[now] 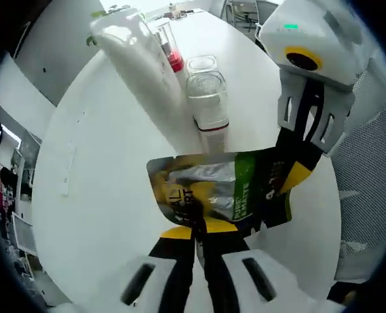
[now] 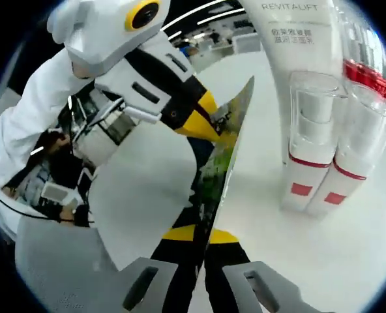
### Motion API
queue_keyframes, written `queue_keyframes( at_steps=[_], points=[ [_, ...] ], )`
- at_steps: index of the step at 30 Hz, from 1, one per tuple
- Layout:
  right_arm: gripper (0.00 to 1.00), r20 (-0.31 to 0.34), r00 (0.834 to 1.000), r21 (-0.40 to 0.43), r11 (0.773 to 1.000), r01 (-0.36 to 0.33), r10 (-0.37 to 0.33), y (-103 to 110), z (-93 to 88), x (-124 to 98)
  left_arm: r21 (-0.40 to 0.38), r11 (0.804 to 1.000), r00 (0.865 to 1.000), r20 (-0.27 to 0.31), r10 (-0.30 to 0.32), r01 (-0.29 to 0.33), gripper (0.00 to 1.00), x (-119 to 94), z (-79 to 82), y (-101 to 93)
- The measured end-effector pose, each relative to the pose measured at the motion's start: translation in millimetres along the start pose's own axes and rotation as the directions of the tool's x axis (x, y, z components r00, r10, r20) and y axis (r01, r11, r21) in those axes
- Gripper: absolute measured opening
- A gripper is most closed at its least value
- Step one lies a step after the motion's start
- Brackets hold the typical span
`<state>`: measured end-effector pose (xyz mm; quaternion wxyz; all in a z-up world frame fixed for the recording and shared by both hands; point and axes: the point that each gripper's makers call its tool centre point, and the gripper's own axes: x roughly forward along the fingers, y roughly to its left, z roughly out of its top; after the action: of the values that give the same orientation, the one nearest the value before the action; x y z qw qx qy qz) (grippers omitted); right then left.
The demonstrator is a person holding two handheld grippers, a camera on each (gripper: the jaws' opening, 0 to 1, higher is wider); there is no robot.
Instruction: Arrange the skincare products in the storage area until every visible bottle or jar stands upright without overlapping.
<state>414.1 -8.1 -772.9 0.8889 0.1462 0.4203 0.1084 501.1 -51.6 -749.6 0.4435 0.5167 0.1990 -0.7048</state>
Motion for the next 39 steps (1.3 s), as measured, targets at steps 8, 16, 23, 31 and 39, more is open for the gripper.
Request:
queue_keyframes(
  at_steps=[8, 16, 23, 31, 39],
  points=[
    [0.0, -0.005, 1.0, -0.043, 0.999, 0.023, -0.023, -9, -1.9, 5, 0.028, 1.0, 1.0, -0.005, 0.003, -0.002, 0.03, 15, 1.0, 3.8],
    [0.0, 0.006, 1.0, -0.038, 0.999, 0.019, -0.019, -12, 3.9, 13, 0.037, 0.999, 1.0, -0.021, 0.005, -0.004, 0.03, 21, -6.0, 8.9],
    [0.0, 0.016, 0.999, -0.041, 0.999, 0.035, -0.034, -21, 6.6, 13, 0.025, 1.0, 0.999, -0.026, 0.02, -0.019, 0.05, 28, -8.9, 12.5],
    [0.0, 0.014, 0.999, -0.021, 0.999, 0.042, -0.041, -25, 5.3, 17, 0.053, 0.998, 0.999, -0.029, 0.028, -0.026, 0.07, 40, -8.1, 16.1],
    [0.0, 0.028, 0.999, -0.033, 0.998, 0.045, -0.044, -26, 9.2, 18, 0.117, 0.993, 0.999, -0.026, 0.03, -0.027, 0.07, 38, -7.2, 18.5]
  ],
)
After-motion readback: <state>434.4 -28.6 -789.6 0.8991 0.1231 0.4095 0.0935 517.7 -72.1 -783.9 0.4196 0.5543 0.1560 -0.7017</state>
